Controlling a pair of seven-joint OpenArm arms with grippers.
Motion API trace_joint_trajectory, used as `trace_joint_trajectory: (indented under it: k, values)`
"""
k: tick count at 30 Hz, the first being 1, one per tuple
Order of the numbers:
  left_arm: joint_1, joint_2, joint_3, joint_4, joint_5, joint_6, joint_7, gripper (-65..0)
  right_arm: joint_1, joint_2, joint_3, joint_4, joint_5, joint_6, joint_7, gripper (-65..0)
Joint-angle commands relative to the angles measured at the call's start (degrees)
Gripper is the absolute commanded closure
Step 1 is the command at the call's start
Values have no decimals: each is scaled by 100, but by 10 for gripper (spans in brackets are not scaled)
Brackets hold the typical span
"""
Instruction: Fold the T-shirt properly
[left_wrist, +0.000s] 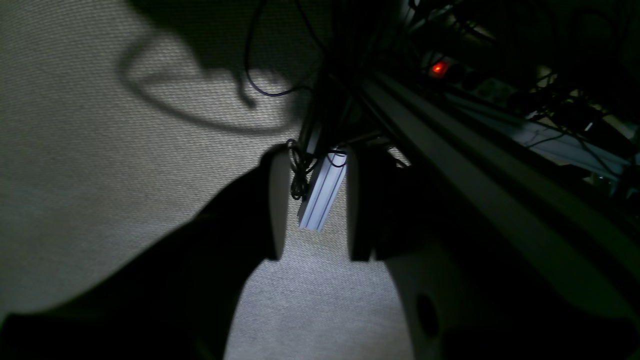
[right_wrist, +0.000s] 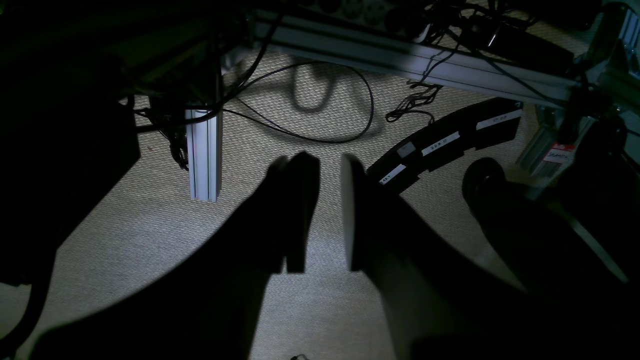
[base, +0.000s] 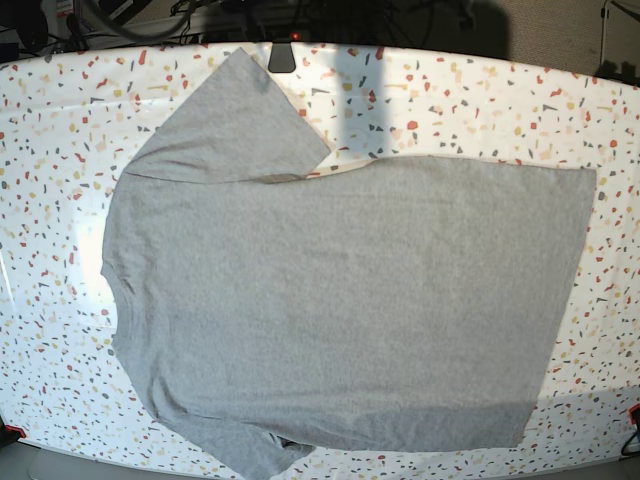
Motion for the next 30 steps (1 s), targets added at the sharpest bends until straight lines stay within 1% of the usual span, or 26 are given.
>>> trace_joint_trajectory:
  k: [1,24,25,27,30]
  values:
    - [28,-4,-11,15,22,-17,-48,-194,-15,17,4,13,68,-125,46,-132]
    - [31,-2,-11,15,22,-17,-50,-194,-17,26,4,13,66,-133,48,-132]
    - [33,-2,-11,15,22,-17,-50,-194,-20,33,4,13,17,-162,48,-132]
    - [85,-2,-11,28,31,-17,-59,-194,-50,48,2,13,-221,-341,52,-132]
    - [262,2,-11,219,382,-17,-225,-194,-203,85,2,48,-695,-702,76,-132]
